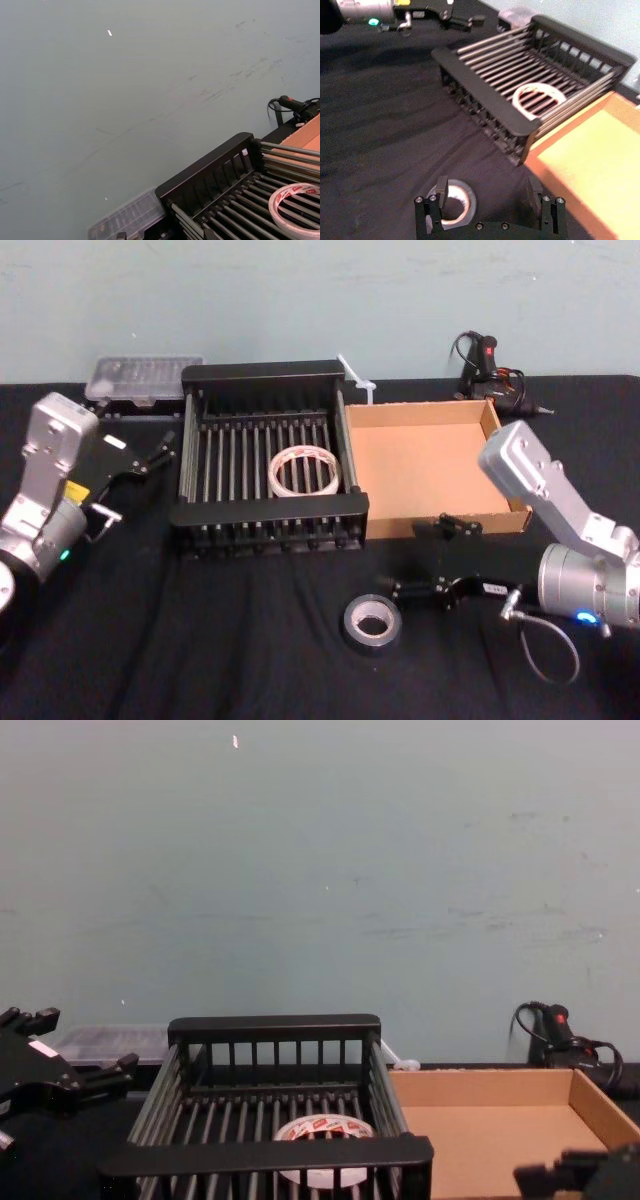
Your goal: Pick up the white tape and place it into the black box , Pick up the silver tape and place it into the brown box.
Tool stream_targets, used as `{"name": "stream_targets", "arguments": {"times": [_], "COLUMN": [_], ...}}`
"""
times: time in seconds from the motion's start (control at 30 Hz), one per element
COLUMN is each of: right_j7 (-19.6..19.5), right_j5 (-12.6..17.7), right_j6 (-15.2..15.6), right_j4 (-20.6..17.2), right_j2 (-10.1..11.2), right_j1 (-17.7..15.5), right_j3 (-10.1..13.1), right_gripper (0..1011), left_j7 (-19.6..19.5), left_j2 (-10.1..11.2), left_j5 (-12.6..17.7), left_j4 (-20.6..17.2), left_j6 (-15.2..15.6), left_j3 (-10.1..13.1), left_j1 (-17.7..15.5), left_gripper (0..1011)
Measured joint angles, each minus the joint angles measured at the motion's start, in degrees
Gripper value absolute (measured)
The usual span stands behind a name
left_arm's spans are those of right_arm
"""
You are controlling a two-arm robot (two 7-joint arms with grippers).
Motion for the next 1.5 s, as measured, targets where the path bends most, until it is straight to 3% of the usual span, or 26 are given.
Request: {"name": "stream_targets", "arguments": {"times": [0.4,1.5], "right_j7": [0.40,0.75], "right_j5": [0.13,-0.75], "right_j6": [2.29,3.30], "right_j4": [1.65,9.72], "right_j2": [0.23,-3.89], "right_j1": [0.86,5.57], "right_j3": [-3.02,-7.34], "right_gripper": [1002,1002], "left_j7": [0.00,0.00], "left_j2": [0.00,0.00], "left_j5": [0.00,0.00], "left_j4": [0.00,0.00], "left_j6": [0.00,0.00], "left_j3": [0.00,0.00], "left_j1": [0.00,0.00], "left_gripper": [1001,1001]}}
